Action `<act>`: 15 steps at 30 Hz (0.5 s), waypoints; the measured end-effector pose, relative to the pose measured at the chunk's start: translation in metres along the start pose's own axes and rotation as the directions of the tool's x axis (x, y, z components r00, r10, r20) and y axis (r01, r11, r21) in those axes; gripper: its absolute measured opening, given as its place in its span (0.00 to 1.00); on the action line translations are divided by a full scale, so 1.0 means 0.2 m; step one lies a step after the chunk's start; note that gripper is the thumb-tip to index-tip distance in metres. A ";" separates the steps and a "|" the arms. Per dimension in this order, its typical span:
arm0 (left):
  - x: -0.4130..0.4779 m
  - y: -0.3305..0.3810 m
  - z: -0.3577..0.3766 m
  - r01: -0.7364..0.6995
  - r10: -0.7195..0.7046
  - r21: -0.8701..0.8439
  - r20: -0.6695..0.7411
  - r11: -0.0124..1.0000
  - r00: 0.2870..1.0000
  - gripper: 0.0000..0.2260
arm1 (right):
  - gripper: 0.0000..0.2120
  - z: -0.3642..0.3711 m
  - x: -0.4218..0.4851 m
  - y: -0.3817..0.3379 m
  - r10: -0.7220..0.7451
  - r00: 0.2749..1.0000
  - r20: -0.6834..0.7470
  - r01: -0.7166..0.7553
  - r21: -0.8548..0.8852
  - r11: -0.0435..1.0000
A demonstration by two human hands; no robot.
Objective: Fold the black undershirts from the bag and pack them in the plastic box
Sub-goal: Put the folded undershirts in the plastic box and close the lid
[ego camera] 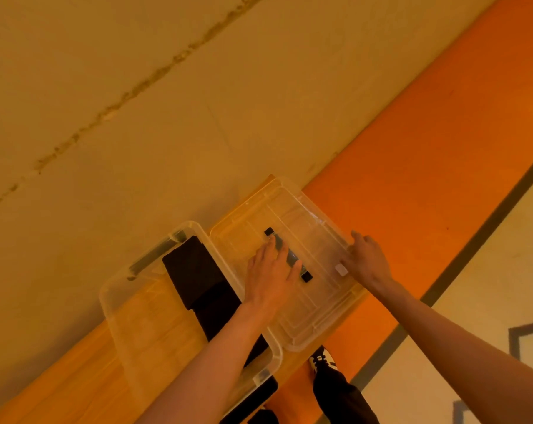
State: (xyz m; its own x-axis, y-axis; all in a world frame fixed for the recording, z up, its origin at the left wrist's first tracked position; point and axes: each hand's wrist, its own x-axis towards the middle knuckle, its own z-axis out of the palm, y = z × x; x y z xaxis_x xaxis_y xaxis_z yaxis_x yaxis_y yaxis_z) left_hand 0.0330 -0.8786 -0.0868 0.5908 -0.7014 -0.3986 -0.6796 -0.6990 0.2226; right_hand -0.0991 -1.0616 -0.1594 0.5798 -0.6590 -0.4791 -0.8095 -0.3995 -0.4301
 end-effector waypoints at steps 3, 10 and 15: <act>0.04 0.06 0.01 0.022 -0.017 -0.120 0.042 0.993 0.999 0.30 | 0.08 -0.04 0.05 0.01 0.062 0.998 0.027 -0.066 0.155 0.986; 0.10 0.25 -0.15 0.071 -0.052 -0.449 0.054 0.891 0.997 0.24 | 0.05 -0.32 0.01 -0.11 0.020 0.985 0.171 -0.087 0.392 0.916; 0.18 0.32 -0.27 0.310 -0.272 -0.765 0.182 0.564 0.945 0.31 | 0.16 -0.41 -0.20 -0.29 -0.123 0.982 0.144 0.026 0.542 0.840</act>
State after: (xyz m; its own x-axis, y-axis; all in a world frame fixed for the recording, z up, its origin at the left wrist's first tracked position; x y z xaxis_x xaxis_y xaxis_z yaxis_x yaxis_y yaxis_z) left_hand 0.0341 -0.9552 -0.0392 0.6642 -0.4471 -0.5991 0.1323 -0.7185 0.6829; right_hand -0.0825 -1.0650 -0.0523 0.6821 -0.5062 -0.5278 -0.6154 -0.0074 -0.7882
